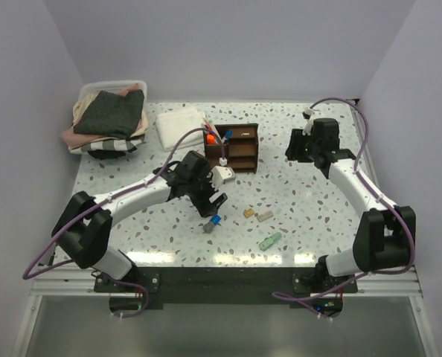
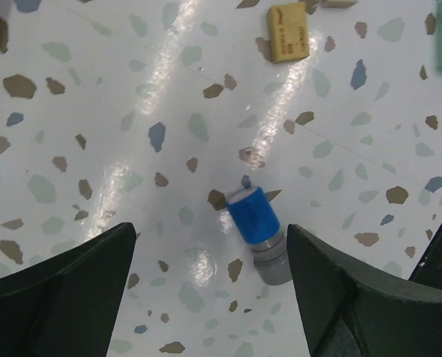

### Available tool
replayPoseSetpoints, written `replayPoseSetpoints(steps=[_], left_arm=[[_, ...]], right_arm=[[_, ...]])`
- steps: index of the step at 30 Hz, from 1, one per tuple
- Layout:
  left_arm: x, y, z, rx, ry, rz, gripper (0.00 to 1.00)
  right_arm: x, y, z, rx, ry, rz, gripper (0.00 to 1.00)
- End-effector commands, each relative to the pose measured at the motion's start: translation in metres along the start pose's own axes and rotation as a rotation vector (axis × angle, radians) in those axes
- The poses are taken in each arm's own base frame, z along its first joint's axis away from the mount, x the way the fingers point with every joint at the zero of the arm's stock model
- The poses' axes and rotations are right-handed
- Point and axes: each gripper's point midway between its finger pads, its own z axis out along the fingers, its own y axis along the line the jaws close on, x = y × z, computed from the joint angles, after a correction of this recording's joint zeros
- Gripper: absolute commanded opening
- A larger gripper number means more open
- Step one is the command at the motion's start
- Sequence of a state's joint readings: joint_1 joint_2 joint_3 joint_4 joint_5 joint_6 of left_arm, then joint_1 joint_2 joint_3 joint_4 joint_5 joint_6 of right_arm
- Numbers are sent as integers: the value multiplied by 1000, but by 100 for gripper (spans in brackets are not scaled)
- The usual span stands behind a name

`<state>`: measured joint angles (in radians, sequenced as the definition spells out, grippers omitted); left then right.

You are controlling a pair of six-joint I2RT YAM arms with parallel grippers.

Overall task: Sort the stationery into containers
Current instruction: Pick up the stationery from the center of the board.

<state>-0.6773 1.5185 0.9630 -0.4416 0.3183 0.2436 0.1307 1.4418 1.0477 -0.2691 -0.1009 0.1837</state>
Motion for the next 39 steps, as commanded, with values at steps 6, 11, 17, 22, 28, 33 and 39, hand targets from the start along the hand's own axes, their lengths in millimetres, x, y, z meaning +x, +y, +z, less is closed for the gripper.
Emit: replayPoseSetpoints(steps=[6,11,17,22,28,33,39], left_arm=[[-25,-10,17,-12,22,-41,88],[-9,-11,27,-3,73,-77,85],[4,-15,33,16,107,-94,77],[13,-21,36,46,126,-104,70],[31,-24,27,25,155,-128,76],[43,-27,20,9,167,-141,81],[47,-28,21,15,174,-145,80]], right_arm=[[-8,-3,-31,-13,-83,61,51],[-5,-5,-37,-15,-93,75,51],[-2,-7,-40,-16,-101,87,50],[1,-8,-41,-18,-104,99,50],[-2,-7,-42,-26,-111,108,50],[-4,-7,-40,-29,-108,110,50],[-4,-6,-37,-38,-108,114,50]])
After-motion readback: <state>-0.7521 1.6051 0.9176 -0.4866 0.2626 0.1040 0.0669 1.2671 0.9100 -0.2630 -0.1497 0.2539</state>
